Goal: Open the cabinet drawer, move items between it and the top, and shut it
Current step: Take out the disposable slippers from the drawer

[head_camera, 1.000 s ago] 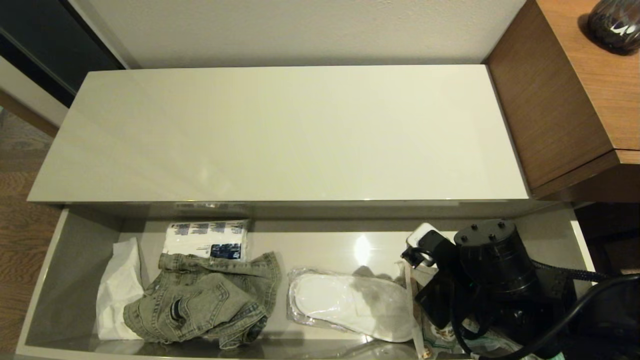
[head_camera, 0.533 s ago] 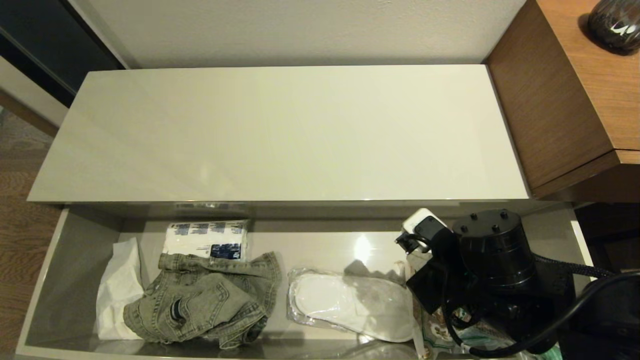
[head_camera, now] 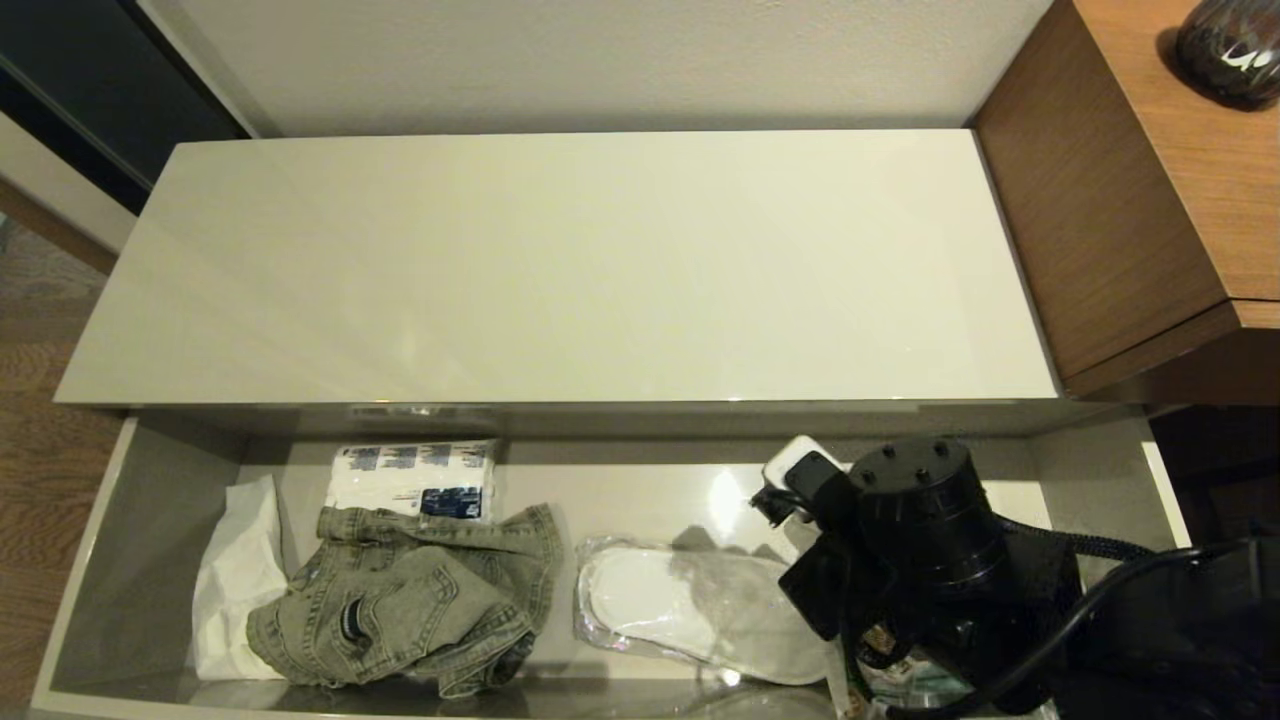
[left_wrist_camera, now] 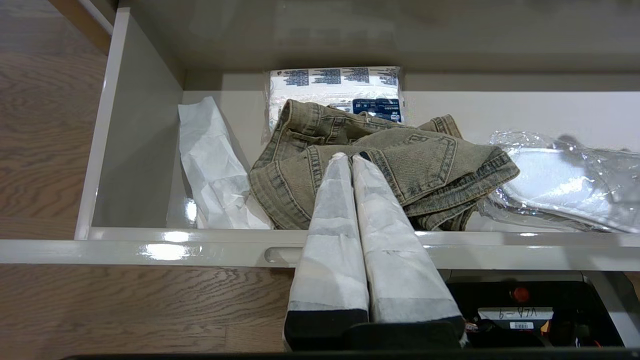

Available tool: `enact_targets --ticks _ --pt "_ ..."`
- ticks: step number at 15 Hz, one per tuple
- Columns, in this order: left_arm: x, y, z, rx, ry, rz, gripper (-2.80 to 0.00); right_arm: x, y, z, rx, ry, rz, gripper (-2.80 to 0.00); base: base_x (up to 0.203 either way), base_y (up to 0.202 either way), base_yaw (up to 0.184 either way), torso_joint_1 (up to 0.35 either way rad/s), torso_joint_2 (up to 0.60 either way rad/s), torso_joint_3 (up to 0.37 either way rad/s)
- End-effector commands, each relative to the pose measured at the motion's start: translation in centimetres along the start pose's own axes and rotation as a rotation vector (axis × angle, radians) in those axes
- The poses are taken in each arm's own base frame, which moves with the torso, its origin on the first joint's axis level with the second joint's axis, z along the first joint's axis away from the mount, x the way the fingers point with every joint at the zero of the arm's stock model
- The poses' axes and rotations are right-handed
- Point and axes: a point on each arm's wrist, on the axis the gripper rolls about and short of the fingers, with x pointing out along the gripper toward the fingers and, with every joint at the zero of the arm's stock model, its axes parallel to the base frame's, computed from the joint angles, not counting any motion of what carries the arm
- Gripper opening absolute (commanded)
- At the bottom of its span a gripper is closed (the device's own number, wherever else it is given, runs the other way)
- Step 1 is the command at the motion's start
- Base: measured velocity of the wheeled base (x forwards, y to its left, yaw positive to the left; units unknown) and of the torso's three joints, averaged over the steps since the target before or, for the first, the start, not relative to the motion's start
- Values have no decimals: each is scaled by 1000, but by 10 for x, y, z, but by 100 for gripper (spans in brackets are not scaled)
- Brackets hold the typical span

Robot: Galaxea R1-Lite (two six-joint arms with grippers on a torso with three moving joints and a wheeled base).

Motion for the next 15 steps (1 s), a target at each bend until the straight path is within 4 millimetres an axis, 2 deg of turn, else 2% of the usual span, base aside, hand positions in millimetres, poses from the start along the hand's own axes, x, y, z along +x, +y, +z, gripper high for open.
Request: enact_targets --ticks 1,7,9,13,14,15 --pt "0 0 0 0 1 1 -280 13 25 -7 -56 38 46 -280 0 0 0 0 0 0" --pt "0 0 0 0 1 1 -280 59 59 -29 -83 49 50 -280 0 0 0 0 0 0" --pt "0 0 0 0 1 1 -280 67 62 -34 -79 54 47 -280 0 0 0 0 0 0" --pt "0 0 0 0 1 1 -280 70 64 -38 -80 60 48 -280 0 0 0 0 0 0" --pt "0 0 0 0 1 1 -280 70 64 -37 -78 58 47 0 0 0 0 0 0 0" --pt "0 0 0 0 1 1 -280 70 65 -37 -77 58 47 0 0 0 0 0 0 0"
